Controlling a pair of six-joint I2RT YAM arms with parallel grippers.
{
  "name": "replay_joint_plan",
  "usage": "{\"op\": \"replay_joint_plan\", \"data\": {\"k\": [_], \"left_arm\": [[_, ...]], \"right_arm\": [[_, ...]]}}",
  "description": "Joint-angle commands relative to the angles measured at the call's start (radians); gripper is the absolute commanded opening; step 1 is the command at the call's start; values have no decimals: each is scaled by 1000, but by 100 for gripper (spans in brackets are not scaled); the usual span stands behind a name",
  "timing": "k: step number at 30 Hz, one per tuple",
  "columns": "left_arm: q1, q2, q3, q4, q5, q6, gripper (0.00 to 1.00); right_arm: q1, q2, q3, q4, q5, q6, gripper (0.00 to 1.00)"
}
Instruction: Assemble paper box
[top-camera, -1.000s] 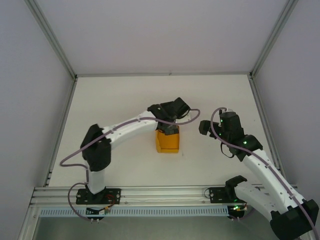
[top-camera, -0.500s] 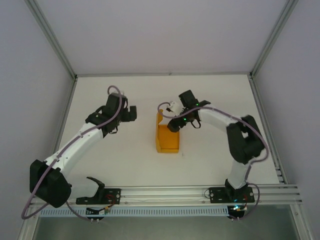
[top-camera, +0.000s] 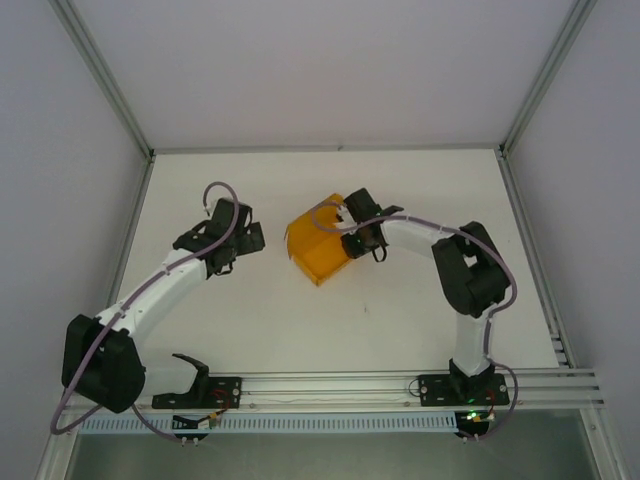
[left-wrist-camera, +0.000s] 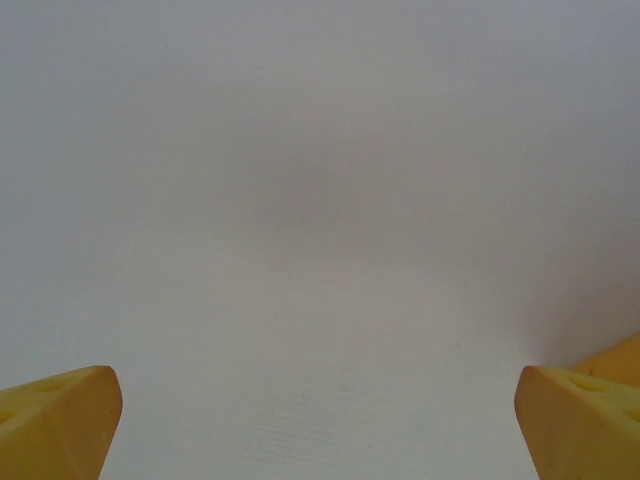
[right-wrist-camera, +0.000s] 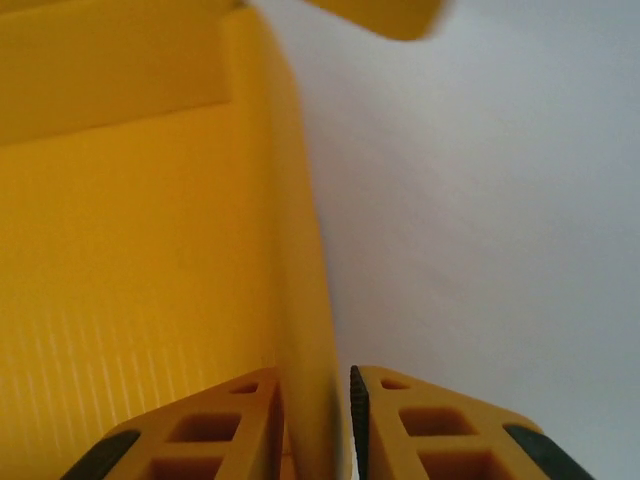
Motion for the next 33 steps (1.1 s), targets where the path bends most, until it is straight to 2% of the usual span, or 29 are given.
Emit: {"op": "replay_joint_plan", "data": {"k": [1, 3, 6, 9, 11, 14, 19, 21, 28, 30, 33], "left_arm": [[7, 38, 41, 27, 17, -20, 100], [8, 48, 34, 59, 57, -16, 100], [8, 47, 15, 104, 105, -4, 100], [6, 36, -11, 161, 189, 37, 100], [6, 21, -26, 199, 271, 87, 100], [4, -6, -31, 232, 424, 190, 100], [-15, 49, 46, 254, 639, 345, 100], [-46, 117, 121, 203, 648, 391, 100], [-141, 326, 350, 19, 583, 545, 86], [-150, 370, 404, -26, 559, 573, 80], [-159, 427, 468, -86, 501, 590, 68]], "right_arm": [[39, -97, -102, -50, 174, 457, 25], [87, -131, -150, -97, 241, 624, 25], [159, -154, -157, -186, 280, 758, 28], [195, -171, -145, -238, 306, 822, 32], [196, -199, -135, -252, 327, 826, 39], [197, -283, -110, -291, 390, 781, 44], [190, -465, -153, -228, 433, 559, 78], [167, -511, -173, -172, 426, 438, 85], [22, -469, -123, -37, 226, 69, 83], [-10, -424, -98, -15, 174, 2, 74], [-43, -360, -54, -20, 104, -18, 66]]}}
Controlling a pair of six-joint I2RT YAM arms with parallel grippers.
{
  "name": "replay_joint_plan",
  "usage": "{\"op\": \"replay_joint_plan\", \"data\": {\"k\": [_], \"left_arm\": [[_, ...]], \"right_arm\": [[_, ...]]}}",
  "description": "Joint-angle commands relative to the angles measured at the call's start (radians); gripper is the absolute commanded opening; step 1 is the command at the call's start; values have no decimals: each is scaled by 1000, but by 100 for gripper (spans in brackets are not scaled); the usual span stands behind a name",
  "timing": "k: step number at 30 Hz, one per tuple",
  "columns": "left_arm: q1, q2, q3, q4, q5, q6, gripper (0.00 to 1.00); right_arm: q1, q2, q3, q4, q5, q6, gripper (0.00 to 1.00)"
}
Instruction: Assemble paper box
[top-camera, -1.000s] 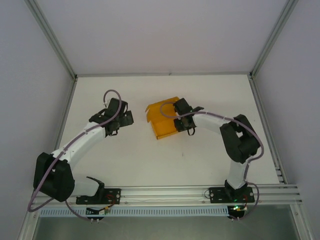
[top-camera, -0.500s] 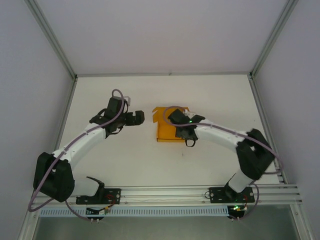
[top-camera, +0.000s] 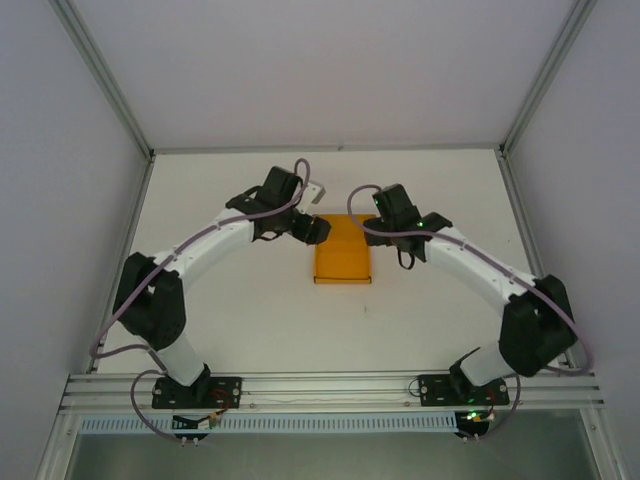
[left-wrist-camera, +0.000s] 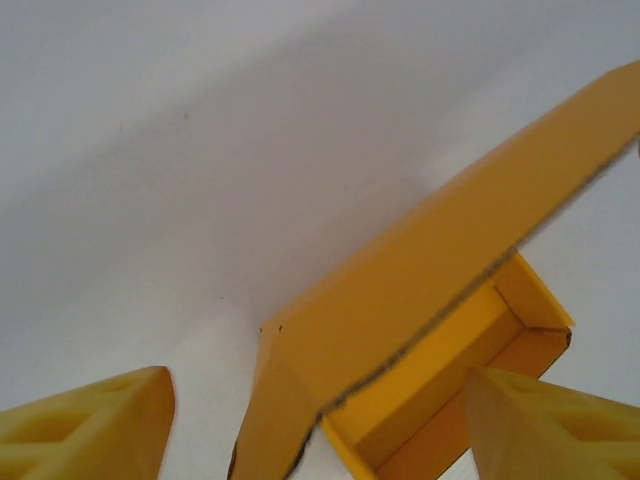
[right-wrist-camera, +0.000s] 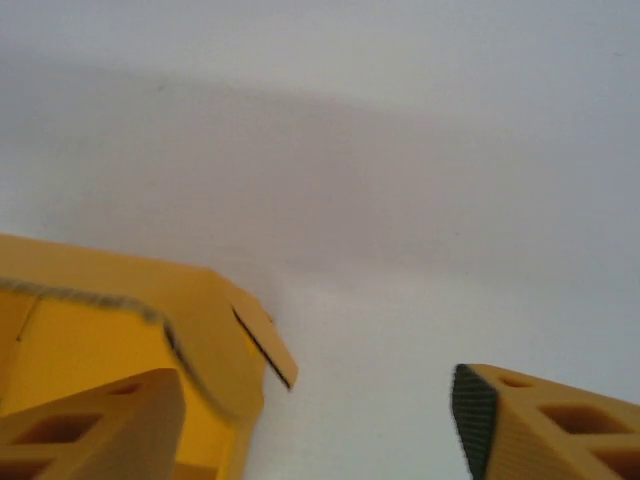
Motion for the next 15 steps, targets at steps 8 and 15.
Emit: {"op": "replay_joint_plan", "data": {"k": [8, 15], "left_arm": [[-28, 55, 73, -125, -111, 70, 35], [-47, 80, 96, -120, -139, 10, 4]], "right_arm": [[-20, 117, 92, 58, -131, -140, 31], [-20, 105, 89, 54, -185, -72, 11]]}}
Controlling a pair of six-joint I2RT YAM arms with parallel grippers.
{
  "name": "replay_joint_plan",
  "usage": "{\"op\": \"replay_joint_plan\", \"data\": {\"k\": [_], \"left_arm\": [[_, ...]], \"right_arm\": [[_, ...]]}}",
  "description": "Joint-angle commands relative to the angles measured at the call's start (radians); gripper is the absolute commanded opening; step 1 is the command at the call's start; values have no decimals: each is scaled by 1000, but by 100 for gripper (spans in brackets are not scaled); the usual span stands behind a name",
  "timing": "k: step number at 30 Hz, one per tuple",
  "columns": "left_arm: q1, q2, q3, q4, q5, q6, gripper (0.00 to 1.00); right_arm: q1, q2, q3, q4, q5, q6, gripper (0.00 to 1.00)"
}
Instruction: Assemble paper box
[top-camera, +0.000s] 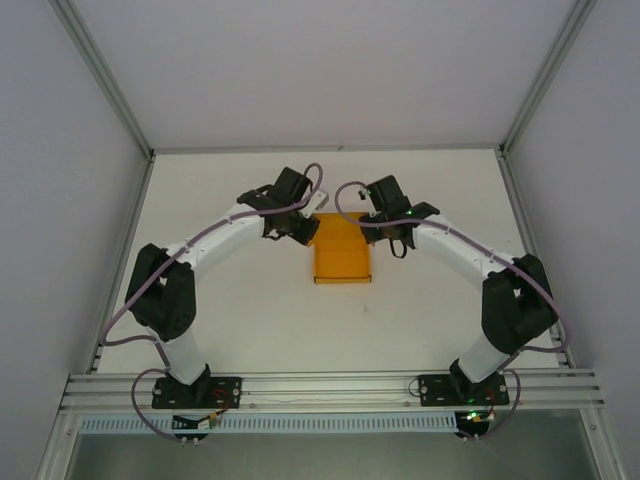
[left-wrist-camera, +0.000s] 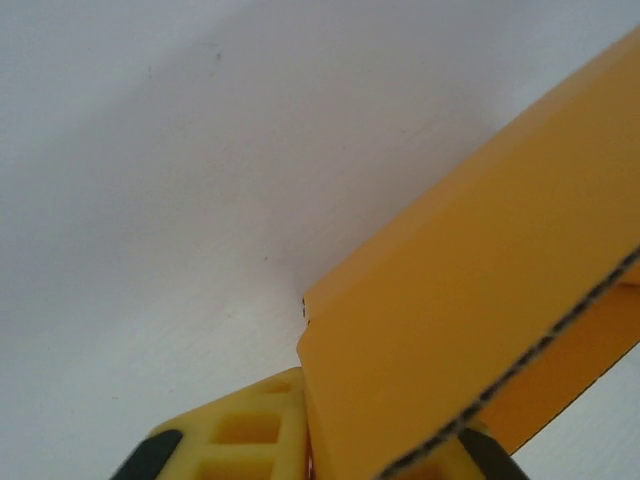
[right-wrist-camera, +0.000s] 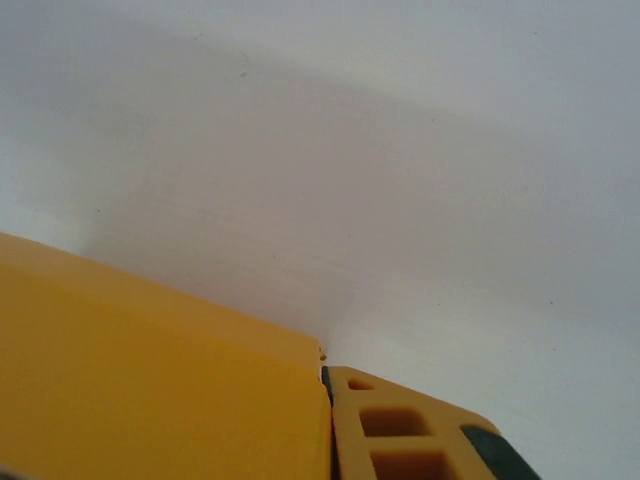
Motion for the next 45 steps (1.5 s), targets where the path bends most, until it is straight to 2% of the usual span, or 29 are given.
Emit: {"op": "replay_joint_plan", "data": {"k": [1, 4, 9, 12, 18, 21, 25, 29, 32, 37, 39, 41, 42, 43, 44, 45], "left_arm": [[-13, 26, 45, -8, -17, -66, 0], [-17, 29, 39, 34, 5, -131, 0], [-27, 20, 15, 109, 27, -283, 0], [-42, 2, -18, 180, 9, -387, 0], [-86, -60, -190, 373, -101, -466, 0], [-99, -65, -252, 440, -126, -491, 0], [-119, -52, -268, 444, -154, -517, 0], [-148, -65, -308, 440, -198, -522, 0], [-156, -91, -342, 444, -213, -543, 1], [-155, -158, -360, 410, -215, -559, 31], [-155, -197, -354, 375, -228, -565, 41], [-154, -232, -344, 330, -234, -576, 44], [-153, -250, -332, 285, -245, -589, 51], [-153, -266, -321, 252, -257, -605, 63], [-151, -284, -312, 220, -263, -620, 72], [-147, -299, -306, 196, -271, -641, 78]], "right_arm": [[-1, -15, 14, 28, -65, 62, 11], [11, -19, 12, 46, -78, 138, 11], [36, -13, 10, 80, 43, 388, 8], [61, -9, -8, 134, 110, 496, 8], [102, 11, -66, 238, 188, 655, 11], [121, 26, -113, 292, 223, 692, 11], [136, 27, -168, 316, 237, 750, 9], [184, -5, -254, 402, 334, 706, 8], [193, -27, -315, 451, 345, 681, 8], [201, -62, -384, 486, 353, 644, 8], [207, -77, -411, 507, 360, 626, 8], [211, -85, -433, 526, 364, 607, 9], [216, -87, -447, 541, 377, 603, 9], [217, -87, -461, 565, 379, 592, 9], [220, -86, -478, 590, 377, 581, 9], [226, -87, -493, 614, 381, 576, 9]]}}
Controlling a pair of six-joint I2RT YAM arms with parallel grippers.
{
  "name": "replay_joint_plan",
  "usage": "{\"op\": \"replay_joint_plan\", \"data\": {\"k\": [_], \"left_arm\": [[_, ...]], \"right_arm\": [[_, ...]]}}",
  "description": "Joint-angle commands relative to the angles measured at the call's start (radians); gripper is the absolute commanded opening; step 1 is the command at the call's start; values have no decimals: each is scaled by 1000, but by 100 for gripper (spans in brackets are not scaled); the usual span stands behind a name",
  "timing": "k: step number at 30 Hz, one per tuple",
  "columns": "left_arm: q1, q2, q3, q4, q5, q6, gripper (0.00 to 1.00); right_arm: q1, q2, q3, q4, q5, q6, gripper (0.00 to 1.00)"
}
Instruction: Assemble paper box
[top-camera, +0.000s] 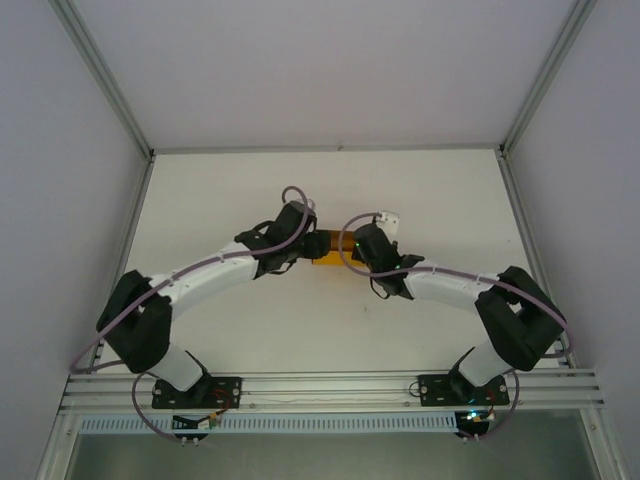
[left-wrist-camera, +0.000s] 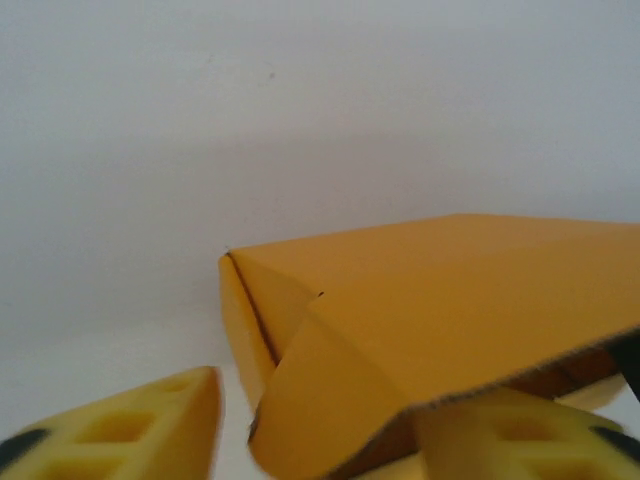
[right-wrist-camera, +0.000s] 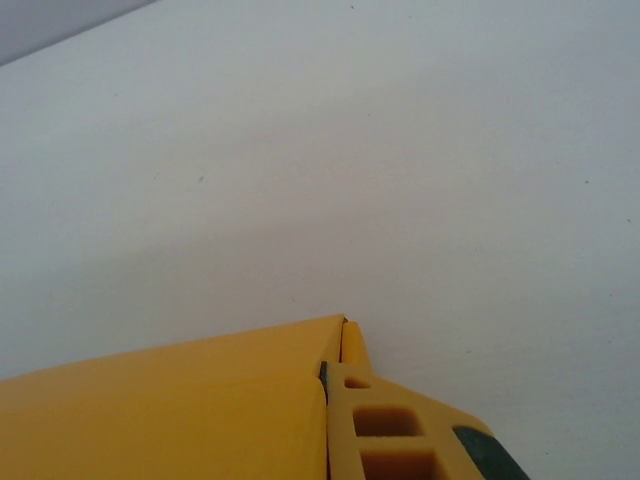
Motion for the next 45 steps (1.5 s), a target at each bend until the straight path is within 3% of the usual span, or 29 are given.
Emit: {"op": "replay_joint_plan", "data": {"k": [1, 2, 5, 11, 15, 21, 24, 29, 31, 36, 41, 45], "left_arm": [[9, -63, 44, -143, -35, -85, 90], [25, -73, 51, -162, -21, -103, 100], [100, -53, 79, -189, 36, -175, 100], [216, 92, 70, -67, 371, -267, 100], [217, 112, 7, -26, 398, -291, 93], [218, 158, -95, 142, 445, -314, 80], [220, 204, -93, 155, 415, -291, 74], [238, 258, -101, 224, 431, -214, 67], [261, 281, -115, 280, 488, -174, 64], [329, 347, -148, 409, 649, -163, 45], [364, 397, -181, 504, 761, -185, 31], [396, 401, -225, 587, 856, -215, 27]], "right_arm": [[23, 3, -68, 63, -17, -49, 9], [31, 4, -83, 95, -19, -72, 9], [59, 9, -116, 181, 6, -139, 12], [96, 48, -147, 275, 44, -194, 14], [126, 77, -156, 308, 76, -226, 16], [148, 29, -207, 310, 24, -230, 22], [149, -50, -228, 237, -18, -231, 33], [146, -226, -237, 15, -181, -263, 68], [139, -271, -217, -68, -263, -277, 83], [9, -301, -141, -148, -411, -239, 100], [-211, -219, -14, -182, -654, -183, 100], [-305, -61, 152, -333, -738, -151, 100]]}}
